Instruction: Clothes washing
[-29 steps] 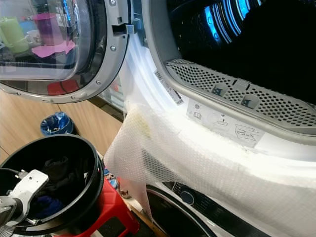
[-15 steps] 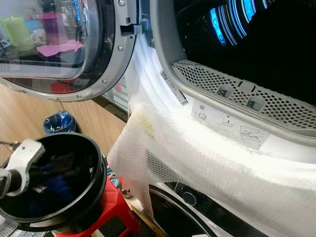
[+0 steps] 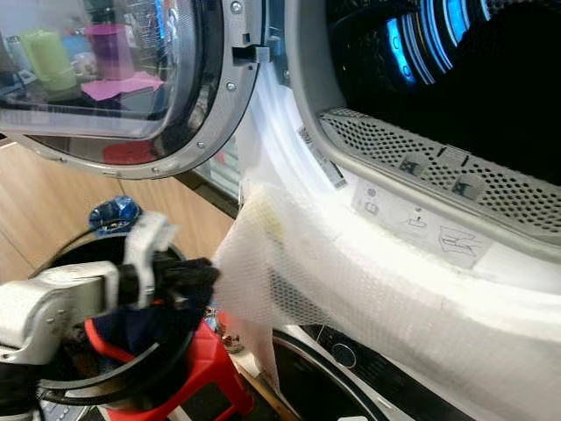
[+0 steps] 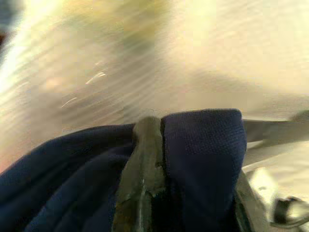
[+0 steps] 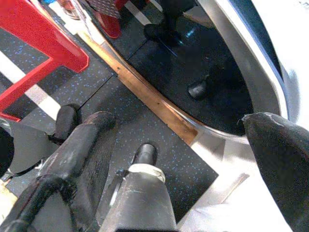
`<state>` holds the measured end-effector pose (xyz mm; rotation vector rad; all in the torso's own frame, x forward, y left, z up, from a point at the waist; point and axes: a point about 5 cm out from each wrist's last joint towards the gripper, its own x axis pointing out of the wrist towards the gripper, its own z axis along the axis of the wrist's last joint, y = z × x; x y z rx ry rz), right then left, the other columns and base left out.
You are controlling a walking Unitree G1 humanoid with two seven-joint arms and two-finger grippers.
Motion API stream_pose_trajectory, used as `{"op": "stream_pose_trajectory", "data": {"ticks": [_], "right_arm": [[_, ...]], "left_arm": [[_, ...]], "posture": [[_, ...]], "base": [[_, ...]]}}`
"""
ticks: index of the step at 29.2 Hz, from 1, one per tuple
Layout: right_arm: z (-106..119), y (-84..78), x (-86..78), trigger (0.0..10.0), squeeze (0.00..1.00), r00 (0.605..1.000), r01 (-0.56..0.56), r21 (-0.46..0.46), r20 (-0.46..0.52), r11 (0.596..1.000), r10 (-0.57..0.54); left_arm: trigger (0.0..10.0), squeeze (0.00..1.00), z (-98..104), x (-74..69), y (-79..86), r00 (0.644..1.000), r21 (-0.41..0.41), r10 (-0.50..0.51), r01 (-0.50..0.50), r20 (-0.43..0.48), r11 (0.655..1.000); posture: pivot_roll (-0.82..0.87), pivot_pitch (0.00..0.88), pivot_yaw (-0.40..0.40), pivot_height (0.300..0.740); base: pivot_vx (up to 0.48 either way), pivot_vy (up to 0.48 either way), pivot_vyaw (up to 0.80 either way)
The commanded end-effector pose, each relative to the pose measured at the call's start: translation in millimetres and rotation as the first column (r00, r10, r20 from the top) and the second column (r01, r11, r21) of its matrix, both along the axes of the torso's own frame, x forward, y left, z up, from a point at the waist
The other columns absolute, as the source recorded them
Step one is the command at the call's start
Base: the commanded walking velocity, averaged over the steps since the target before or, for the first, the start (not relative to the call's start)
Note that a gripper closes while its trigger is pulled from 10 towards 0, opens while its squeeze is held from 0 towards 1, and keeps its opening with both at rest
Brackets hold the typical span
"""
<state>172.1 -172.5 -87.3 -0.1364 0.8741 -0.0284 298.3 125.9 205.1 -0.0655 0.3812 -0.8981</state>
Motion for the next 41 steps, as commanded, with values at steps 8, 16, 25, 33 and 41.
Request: {"op": "stream_pose_trajectory", "data": {"ticks": [8,16,25,33,41], "right_arm": [[-3.2,-3.2,-7.7,10.0,0.0,0.999,0.044,0.002,-0.02,0.999,-0.044],[-1.4,-2.8,-4.1,10.0,0.0,0.998,0.056,0.006,-0.002,0.998,-0.056],[-2.0,-7.5,-9.2,10.0,0.0,0.996,0.084,0.009,0.016,0.996,-0.084],[-0.9,-35.1,-37.3,10.0,0.0,0.995,-0.051,-0.026,0.081,0.998,0.053],[8.9,-40.6,-43.8,10.0,0.0,0.963,-0.229,0.1,0.169,0.968,0.21]], "left_arm": [[0.0,0.0,23.0,-9.7,-72.8,0.933,-0.089,-0.353,0.358,0.065,0.929],[0.0,0.0,11.1,-28.4,-116.8,0.851,-0.142,-0.524,0.522,0.028,0.841],[0.0,0.0,-15.6,-28.1,-112.0,0.862,-0.099,-0.505,0.499,-0.04,0.861],[0.0,0.0,-44.2,-14.6,-66.8,0.941,-0.004,-0.32,0.321,-0.115,0.947],[0.0,0.0,-69.2,-16.9,-68.0,0.936,0.063,-0.33,0.339,-0.124,0.939]], "posture": [[0.26,0.06,0.04,0.74],[0.21,0.067,0.059,0.74],[0.16,0.082,0.073,0.74],[0.14,0.079,0.059,0.74],[0.1,0.056,0.059,0.74]], "base": [[0.0,0.0,0.0],[0.0,0.0,0.0],[0.0,0.0,0.0],[0.0,0.0,0.0],[0.0,0.0,0.0]]}}
